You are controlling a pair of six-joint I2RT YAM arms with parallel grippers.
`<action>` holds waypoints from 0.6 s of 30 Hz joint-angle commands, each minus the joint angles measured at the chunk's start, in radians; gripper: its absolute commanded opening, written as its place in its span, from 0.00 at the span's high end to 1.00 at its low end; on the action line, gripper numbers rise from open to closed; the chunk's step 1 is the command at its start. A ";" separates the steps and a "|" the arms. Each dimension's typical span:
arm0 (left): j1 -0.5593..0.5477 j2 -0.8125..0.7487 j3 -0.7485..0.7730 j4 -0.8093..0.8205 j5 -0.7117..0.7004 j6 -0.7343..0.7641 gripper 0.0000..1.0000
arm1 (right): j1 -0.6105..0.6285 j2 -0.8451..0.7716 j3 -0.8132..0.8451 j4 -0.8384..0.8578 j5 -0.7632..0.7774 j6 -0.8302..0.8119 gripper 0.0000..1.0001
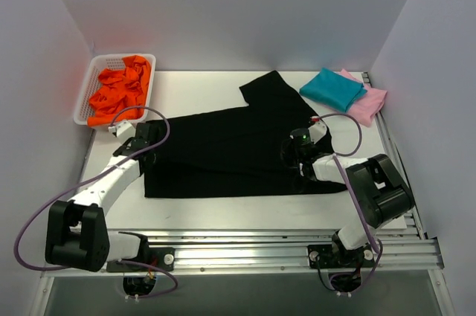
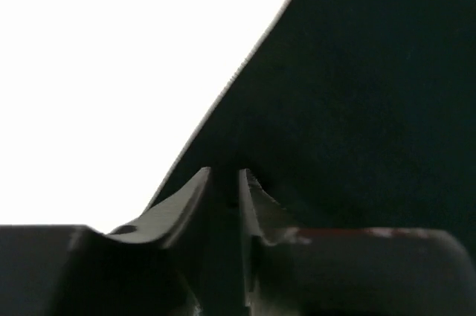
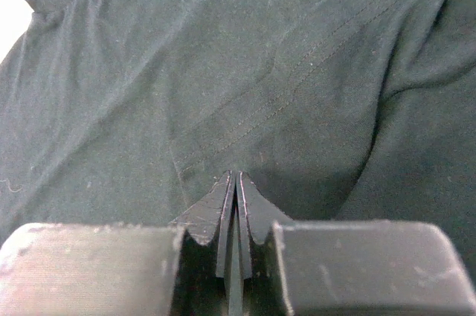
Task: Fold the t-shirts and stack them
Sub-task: Fold the tshirt
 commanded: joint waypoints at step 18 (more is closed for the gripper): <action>-0.055 -0.192 -0.005 0.004 0.162 -0.049 0.06 | 0.011 -0.387 0.018 -0.312 0.279 0.044 0.12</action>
